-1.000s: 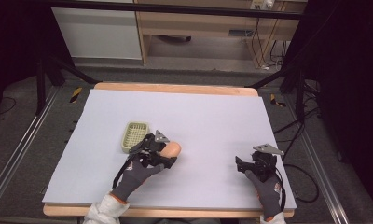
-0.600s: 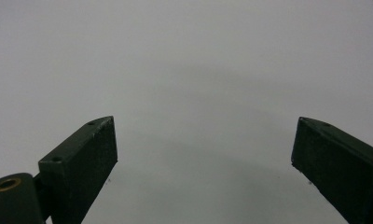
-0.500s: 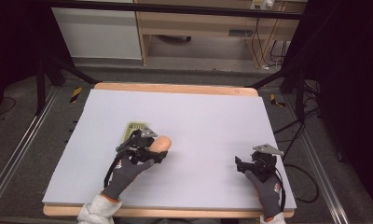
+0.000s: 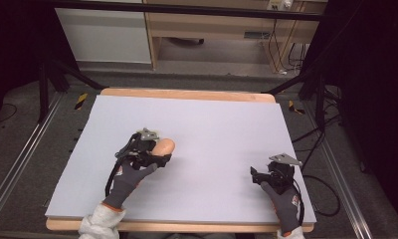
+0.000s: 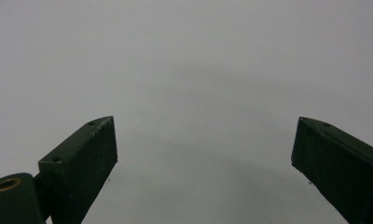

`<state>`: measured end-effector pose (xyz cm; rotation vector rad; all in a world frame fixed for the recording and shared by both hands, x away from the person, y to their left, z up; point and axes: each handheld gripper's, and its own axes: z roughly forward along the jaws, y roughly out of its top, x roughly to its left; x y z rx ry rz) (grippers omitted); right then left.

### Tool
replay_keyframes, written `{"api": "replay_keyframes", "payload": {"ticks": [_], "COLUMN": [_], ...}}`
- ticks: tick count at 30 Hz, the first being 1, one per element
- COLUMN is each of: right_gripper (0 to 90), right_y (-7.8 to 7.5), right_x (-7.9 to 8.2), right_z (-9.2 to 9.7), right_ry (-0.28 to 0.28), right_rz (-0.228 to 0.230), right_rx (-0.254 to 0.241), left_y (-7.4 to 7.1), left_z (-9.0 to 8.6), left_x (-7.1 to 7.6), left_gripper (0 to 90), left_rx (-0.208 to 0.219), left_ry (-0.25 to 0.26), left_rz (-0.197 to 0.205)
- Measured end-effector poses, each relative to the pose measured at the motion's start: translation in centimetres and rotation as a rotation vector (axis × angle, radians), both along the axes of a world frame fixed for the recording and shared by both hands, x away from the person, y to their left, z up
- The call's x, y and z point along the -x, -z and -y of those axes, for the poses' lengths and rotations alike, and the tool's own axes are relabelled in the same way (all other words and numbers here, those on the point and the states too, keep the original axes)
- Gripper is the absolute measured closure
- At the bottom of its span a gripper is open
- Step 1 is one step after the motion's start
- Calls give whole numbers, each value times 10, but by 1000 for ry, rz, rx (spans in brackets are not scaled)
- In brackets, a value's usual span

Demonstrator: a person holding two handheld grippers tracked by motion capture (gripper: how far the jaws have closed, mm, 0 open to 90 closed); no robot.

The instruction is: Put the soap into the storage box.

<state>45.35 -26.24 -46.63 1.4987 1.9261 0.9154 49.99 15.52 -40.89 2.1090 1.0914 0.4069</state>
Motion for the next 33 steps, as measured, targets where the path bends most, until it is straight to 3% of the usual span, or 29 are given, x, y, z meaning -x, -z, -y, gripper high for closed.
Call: {"api": "replay_keyframes", "payload": {"ticks": [16, 33], "right_gripper": [73, 73], "right_y": [1, 1], "right_x": [-1, -2], "right_z": [-1, -3], "right_ry": [-10, -13], "right_rz": [2, 0], "right_rx": [14, 14], "left_y": [3, 6], "left_z": [-24, -39], "left_x": [-15, -26], "left_gripper": [317, 317], "left_rx": [3, 5], "left_ry": [-87, -141], "left_rz": [-10, -15]}}
